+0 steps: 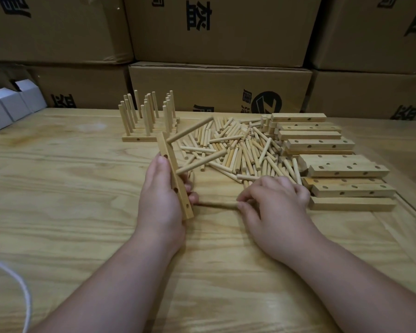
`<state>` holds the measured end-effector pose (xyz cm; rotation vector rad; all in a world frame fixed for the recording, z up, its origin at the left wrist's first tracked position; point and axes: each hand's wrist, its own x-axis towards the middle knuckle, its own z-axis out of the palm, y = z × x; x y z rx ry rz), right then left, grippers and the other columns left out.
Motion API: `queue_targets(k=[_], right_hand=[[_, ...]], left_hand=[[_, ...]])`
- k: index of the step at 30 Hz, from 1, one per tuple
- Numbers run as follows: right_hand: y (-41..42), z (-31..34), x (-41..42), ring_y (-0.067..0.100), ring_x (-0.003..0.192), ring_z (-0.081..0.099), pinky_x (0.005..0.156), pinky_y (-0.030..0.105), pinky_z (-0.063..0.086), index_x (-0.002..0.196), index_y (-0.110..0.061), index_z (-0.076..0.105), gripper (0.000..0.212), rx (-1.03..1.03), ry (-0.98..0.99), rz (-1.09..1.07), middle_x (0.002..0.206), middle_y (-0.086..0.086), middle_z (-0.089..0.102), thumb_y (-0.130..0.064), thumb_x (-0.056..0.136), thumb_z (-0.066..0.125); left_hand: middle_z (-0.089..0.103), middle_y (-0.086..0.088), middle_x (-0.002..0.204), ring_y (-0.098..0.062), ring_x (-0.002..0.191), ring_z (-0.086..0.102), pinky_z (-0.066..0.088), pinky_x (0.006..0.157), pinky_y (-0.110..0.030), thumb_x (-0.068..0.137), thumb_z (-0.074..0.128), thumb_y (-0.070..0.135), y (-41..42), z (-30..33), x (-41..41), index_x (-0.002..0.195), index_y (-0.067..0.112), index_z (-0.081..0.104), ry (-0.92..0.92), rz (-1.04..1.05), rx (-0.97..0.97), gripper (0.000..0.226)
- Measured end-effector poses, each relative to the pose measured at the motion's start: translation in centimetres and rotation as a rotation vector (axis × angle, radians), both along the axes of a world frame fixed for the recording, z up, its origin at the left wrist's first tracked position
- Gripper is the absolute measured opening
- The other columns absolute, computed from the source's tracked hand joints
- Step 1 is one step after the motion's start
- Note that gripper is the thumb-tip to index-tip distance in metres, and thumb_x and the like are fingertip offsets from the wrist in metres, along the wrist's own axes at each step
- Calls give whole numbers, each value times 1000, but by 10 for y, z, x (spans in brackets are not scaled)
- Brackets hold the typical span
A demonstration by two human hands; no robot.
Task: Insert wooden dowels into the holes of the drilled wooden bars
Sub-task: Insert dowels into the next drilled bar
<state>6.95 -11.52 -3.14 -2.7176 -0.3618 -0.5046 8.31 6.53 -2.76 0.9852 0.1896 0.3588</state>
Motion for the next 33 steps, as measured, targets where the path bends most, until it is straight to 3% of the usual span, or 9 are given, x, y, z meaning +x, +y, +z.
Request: queue_targets(k=[5,8,13,20,26,29,31,33], right_hand=[[-2,6,0,-4,98,44,92,27,13,95,-43,53,11,219,-67,19,88,-29,54,-33,98,55],[0,7,-5,-17,102,41,94,30,18,95,-42,56,16,289,-90,116,83,-30,53,-26,96,61],[1,8,-8,-9,110,42,100,33,21,97,-38,63,17,266,-62,219,87,-32,53,-22,94,66],[1,9,-8,4,99,51,98,36,29,97,-35,61,20,251,-108,279,91,-25,58,-17,94,66],[0,11,-7,0,101,53,93,30,39,99,-29,66,10,340,-134,350,94,-26,59,-23,93,62],[0,11,-7,1,98,55,92,17,40,100,-22,70,10,365,-123,372,92,-27,58,-22,93,63],[0,12,-8,1,97,55,87,7,37,100,-21,71,10,383,-108,369,90,-25,59,-20,94,63],[0,12,-9,2,96,57,85,6,37,101,-23,71,10,408,-78,366,87,-23,61,-17,95,66]], left_hand=[[55,2,67,-9,50,48,38,42,-24,108,40,40,3,2,2,128,25,58,39,20,-95,31],[57,3,66,-9,50,49,39,42,-24,108,40,42,2,1,3,132,25,57,48,34,-66,34],[60,5,70,-8,52,51,40,45,-26,107,38,46,4,-2,4,132,27,58,77,60,-31,37],[57,2,69,-8,49,49,38,43,-23,108,39,43,5,1,3,132,27,56,42,40,-90,34],[54,2,66,-9,52,46,36,43,-23,108,39,42,2,2,0,129,29,57,-9,-53,-79,31],[52,1,67,-10,54,44,37,43,-23,108,39,42,2,2,-1,138,27,52,-40,-103,-77,36],[51,0,67,-11,52,44,37,43,-23,108,39,44,3,2,-2,135,25,53,-44,-134,-99,36],[50,0,67,-11,52,43,37,44,-24,106,40,47,3,2,-2,127,21,53,-46,-170,-112,36]])
